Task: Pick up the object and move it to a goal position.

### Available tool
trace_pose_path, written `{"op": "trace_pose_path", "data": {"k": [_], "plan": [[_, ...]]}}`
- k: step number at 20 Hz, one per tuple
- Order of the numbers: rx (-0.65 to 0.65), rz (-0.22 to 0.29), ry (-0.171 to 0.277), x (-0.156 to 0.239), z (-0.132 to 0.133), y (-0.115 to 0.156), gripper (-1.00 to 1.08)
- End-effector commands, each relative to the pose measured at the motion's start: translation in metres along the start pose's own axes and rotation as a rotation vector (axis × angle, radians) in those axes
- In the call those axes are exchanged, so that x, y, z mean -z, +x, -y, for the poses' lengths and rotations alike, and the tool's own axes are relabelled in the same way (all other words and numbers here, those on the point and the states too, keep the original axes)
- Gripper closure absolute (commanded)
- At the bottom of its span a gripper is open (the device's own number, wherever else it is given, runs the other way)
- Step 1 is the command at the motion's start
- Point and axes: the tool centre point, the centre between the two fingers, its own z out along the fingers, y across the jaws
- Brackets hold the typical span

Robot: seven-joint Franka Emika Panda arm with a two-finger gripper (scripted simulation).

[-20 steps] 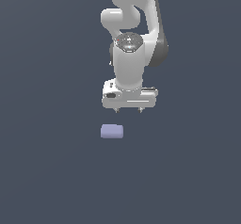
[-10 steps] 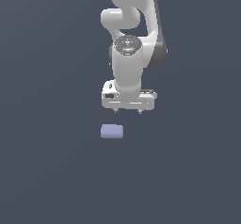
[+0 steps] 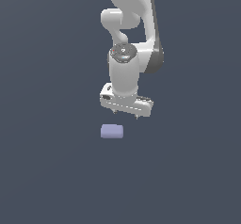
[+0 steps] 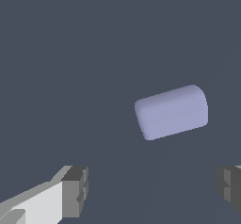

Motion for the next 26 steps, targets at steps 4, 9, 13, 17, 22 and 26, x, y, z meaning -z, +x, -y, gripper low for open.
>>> {"op": "trace_pose_path", "data": {"k": [4, 9, 13, 17, 22, 26], "plan": [[-0.166, 0.003, 0.000, -0.013, -0.007, 0.004, -0.92], [-0.319, 0.004, -0.002, -0.025, -0.014, 0.008, -0.92], [-0.441, 0.003, -0.005, -0.034, -0.019, 0.011, -0.92], [-0.562, 0.002, -0.009, -0.044, -0.025, 0.013, -0.92], [-0.714, -0.003, -0.014, -0.055, -0.033, 0.017, -0.92], [-0.835, -0.008, -0.019, -0.063, -0.040, 0.019, -0.92]]}}
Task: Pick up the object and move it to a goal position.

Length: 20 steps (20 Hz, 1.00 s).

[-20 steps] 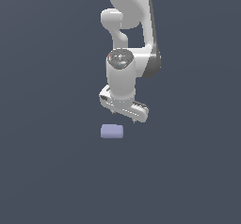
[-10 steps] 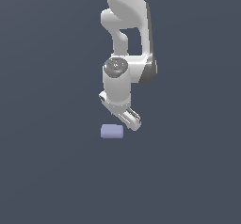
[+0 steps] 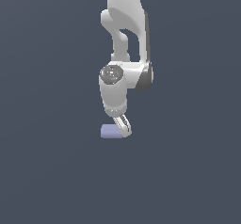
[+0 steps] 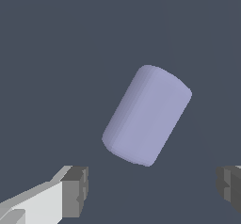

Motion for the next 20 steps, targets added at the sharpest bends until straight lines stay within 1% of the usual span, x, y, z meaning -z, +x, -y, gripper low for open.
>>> {"op": "trace_pose_path", "data": {"k": [1, 11, 15, 20], "plan": [[-0.078, -0.004, -0.001, -0.005, -0.002, 0.004, -0.92], [-0.353, -0.024, -0.004, -0.024, -0.008, 0.019, -0.92], [-0.426, -0.031, -0.004, -0.029, -0.010, 0.023, -0.92], [-0.483, -0.036, -0.004, -0.032, -0.012, 0.027, -0.92]]}}
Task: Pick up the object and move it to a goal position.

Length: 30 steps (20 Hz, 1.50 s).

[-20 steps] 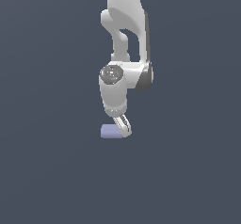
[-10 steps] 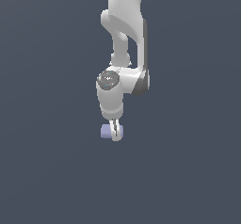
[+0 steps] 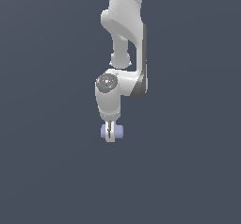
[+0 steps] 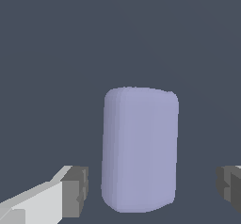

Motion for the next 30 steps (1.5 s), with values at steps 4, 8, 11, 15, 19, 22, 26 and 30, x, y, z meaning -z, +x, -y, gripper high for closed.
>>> {"op": "trace_pose_path", "data": {"k": [4, 8, 11, 15, 19, 22, 26, 30], "plan": [[-0.035, -0.003, 0.001, -0.002, 0.000, 0.002, -0.92], [-0.031, -0.003, 0.001, -0.003, 0.000, 0.002, -0.92], [-0.032, -0.003, 0.001, -0.011, 0.000, 0.002, -0.92], [-0.034, -0.003, 0.001, -0.032, -0.001, 0.002, -0.92], [-0.036, -0.003, 0.001, -0.048, -0.001, 0.002, -0.92], [-0.036, -0.003, 0.001, -0.052, 0.000, 0.002, -0.92], [-0.036, -0.003, 0.001, -0.052, 0.000, 0.002, 1.08], [-0.036, -0.003, 0.001, -0.052, 0.000, 0.002, 1.08]]}}
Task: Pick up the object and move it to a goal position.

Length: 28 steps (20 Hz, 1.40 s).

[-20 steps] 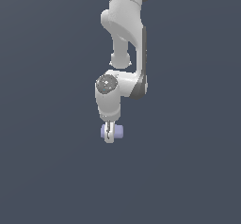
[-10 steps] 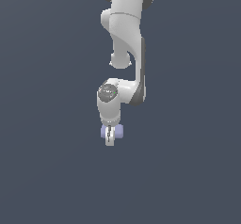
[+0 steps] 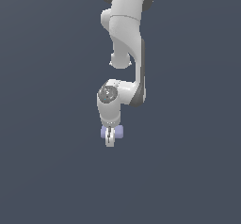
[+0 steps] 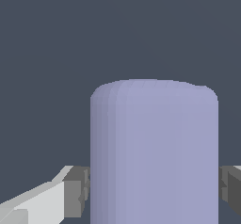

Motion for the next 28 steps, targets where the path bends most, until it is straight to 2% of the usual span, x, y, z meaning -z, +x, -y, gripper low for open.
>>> {"op": "trace_pose_path", "data": {"k": [1, 9, 15, 28], "plan": [[-0.001, 0.000, -0.003, -0.002, -0.001, 0.000, 1.08], [0.000, 0.000, 0.000, 0.005, -0.003, -0.002, 1.08], [0.000, 0.001, 0.000, 0.024, -0.012, -0.011, 1.08], [-0.001, 0.004, -0.002, 0.112, -0.055, -0.052, 1.08]]}}
